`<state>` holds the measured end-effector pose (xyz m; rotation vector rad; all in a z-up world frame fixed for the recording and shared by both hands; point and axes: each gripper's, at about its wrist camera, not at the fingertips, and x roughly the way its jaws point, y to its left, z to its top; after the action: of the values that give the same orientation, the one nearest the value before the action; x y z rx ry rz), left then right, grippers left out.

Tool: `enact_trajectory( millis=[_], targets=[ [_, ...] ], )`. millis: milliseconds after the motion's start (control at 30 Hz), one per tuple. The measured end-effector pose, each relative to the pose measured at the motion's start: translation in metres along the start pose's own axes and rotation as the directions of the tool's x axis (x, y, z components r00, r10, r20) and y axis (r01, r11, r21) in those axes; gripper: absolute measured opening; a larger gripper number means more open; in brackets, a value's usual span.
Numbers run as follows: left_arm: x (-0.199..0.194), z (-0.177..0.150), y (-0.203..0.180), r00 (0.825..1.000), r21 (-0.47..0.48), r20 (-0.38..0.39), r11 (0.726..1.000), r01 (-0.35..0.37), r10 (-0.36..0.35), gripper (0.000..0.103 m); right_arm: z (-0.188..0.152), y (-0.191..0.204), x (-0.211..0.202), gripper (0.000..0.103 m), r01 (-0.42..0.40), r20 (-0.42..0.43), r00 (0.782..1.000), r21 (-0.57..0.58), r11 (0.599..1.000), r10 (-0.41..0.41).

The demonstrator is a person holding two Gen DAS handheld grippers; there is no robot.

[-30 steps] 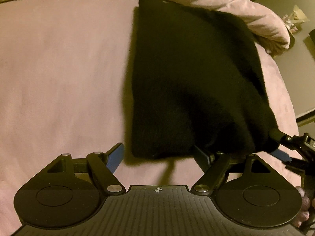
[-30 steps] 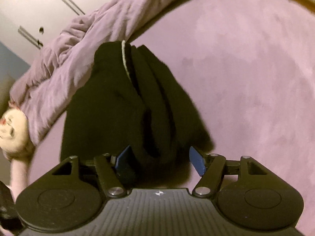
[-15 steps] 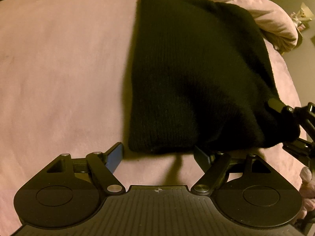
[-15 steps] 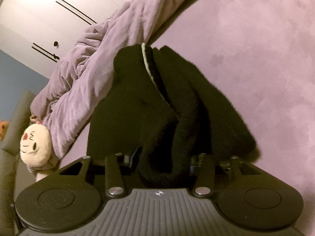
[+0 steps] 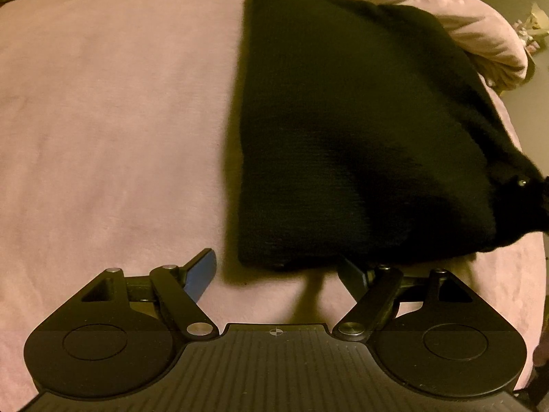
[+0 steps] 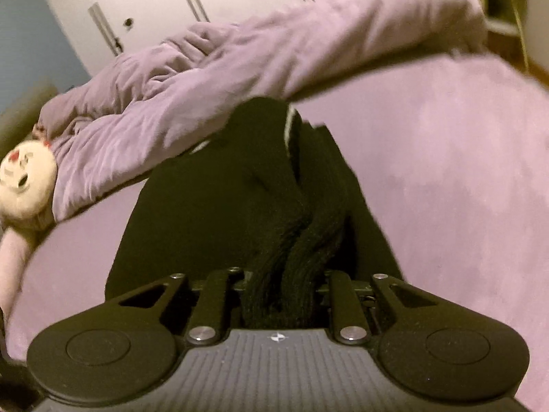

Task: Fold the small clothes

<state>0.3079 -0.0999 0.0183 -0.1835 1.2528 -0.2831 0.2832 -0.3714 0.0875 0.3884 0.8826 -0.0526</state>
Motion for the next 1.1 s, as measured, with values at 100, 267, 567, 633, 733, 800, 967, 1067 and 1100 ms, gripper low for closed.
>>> enact_trajectory(
  millis=[100, 267, 567, 633, 733, 800, 967, 1067, 1100],
  targets=[
    [-0.001, 0.001, 0.003, 1.000, -0.007, 0.001, 1.000, 0.003, -0.003, 0.083, 0.000, 0.006, -0.002, 0.018, 0.046, 0.024, 0.999, -0.093, 0.995, -0.044],
    [-0.005, 0.003, 0.023, 1.000, -0.004, -0.015, 1.000, -0.014, 0.014, 0.085, -0.021, -0.016, 0.038, 0.029, 0.141, -0.054, 0.987, -0.176, 0.974, -0.153],
    [-0.044, 0.018, 0.067, 0.996, -0.063, 0.029, 0.994, 0.087, -0.085, 0.086, -0.001, -0.034, 0.015, 0.064, 0.106, -0.027, 0.994, -0.137, 0.985, -0.110],
    [-0.048, 0.028, 0.068, 0.992, -0.081, 0.069, 0.991, 0.108, -0.102, 0.087, 0.004, -0.035, 0.021, 0.068, 0.095, -0.051, 0.993, -0.123, 0.988, -0.102],
    [-0.045, 0.042, 0.067, 0.973, -0.126, 0.118, 0.969, 0.212, -0.198, 0.091, 0.010, -0.035, 0.031, 0.070, 0.064, -0.067, 0.995, -0.121, 0.991, -0.072],
    [-0.033, 0.053, 0.063, 0.965, -0.144, 0.124, 0.958, 0.247, -0.230, 0.091, 0.016, -0.037, 0.039, 0.075, 0.042, -0.074, 0.996, -0.106, 0.993, -0.050],
    [-0.009, 0.072, 0.045, 0.956, -0.102, 0.101, 0.953, 0.285, -0.275, 0.090, 0.028, -0.054, 0.064, 0.081, -0.024, -0.123, 0.992, 0.019, 1.000, 0.026],
    [0.005, 0.087, 0.044, 0.953, -0.087, 0.084, 0.951, 0.298, -0.291, 0.090, 0.035, -0.061, 0.075, 0.082, -0.068, -0.127, 0.989, 0.073, 0.995, 0.077],
    [0.011, 0.093, 0.042, 0.949, -0.100, 0.079, 0.945, 0.312, -0.305, 0.090, 0.038, -0.062, 0.078, 0.083, -0.078, -0.126, 0.988, 0.085, 0.993, 0.088]
  ],
)
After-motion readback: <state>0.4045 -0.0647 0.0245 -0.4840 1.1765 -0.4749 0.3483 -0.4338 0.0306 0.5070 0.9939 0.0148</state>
